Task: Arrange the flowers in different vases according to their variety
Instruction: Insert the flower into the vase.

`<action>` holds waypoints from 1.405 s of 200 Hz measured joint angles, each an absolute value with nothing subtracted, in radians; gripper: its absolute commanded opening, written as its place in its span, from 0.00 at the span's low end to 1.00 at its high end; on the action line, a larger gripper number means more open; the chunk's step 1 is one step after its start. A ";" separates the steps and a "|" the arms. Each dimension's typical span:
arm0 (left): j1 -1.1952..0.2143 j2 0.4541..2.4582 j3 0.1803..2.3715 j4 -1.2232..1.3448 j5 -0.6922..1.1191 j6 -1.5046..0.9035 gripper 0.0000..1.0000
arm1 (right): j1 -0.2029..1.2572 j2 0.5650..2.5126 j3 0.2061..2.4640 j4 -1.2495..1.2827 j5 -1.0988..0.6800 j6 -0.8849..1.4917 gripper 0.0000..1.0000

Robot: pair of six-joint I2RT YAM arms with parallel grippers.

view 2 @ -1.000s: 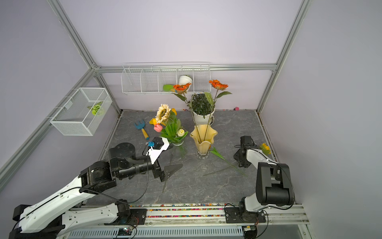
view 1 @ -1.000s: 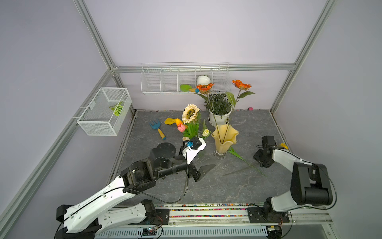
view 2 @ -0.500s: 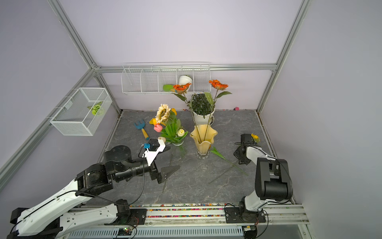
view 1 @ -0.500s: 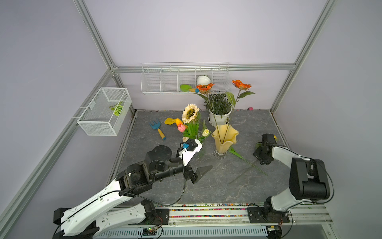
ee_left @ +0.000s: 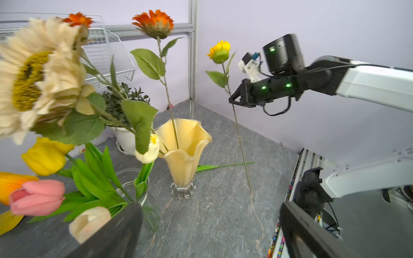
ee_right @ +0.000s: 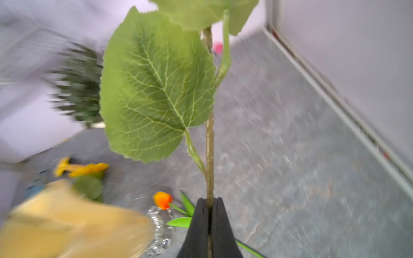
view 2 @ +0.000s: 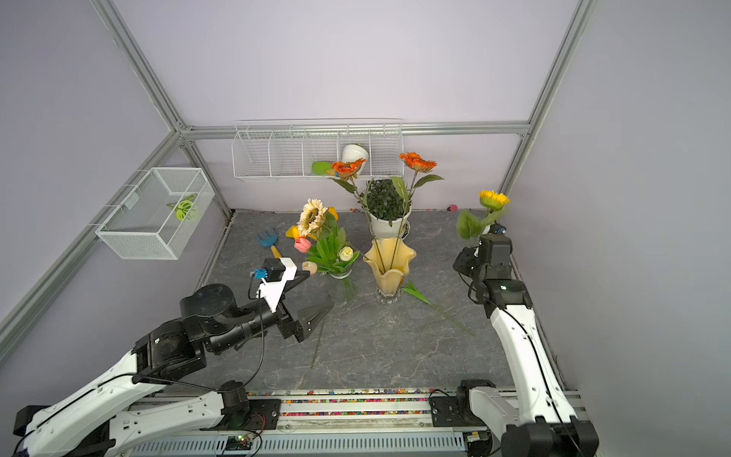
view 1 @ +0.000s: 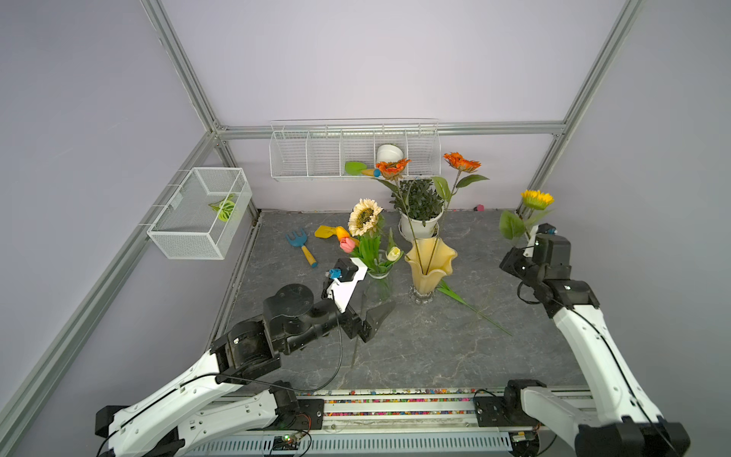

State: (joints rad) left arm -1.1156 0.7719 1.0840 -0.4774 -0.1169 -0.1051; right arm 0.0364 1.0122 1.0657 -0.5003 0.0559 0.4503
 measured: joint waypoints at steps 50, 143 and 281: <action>-1.116 0.598 1.014 -0.500 -0.183 -0.235 1.00 | 0.252 0.989 1.353 -0.509 0.105 0.319 0.00; -1.116 0.511 0.864 -0.503 -0.195 -0.375 1.00 | 0.508 1.224 1.592 -0.219 0.157 0.155 0.00; -1.116 0.463 0.574 -0.323 -0.268 -0.574 1.00 | 0.517 1.396 1.333 0.107 0.218 0.074 0.09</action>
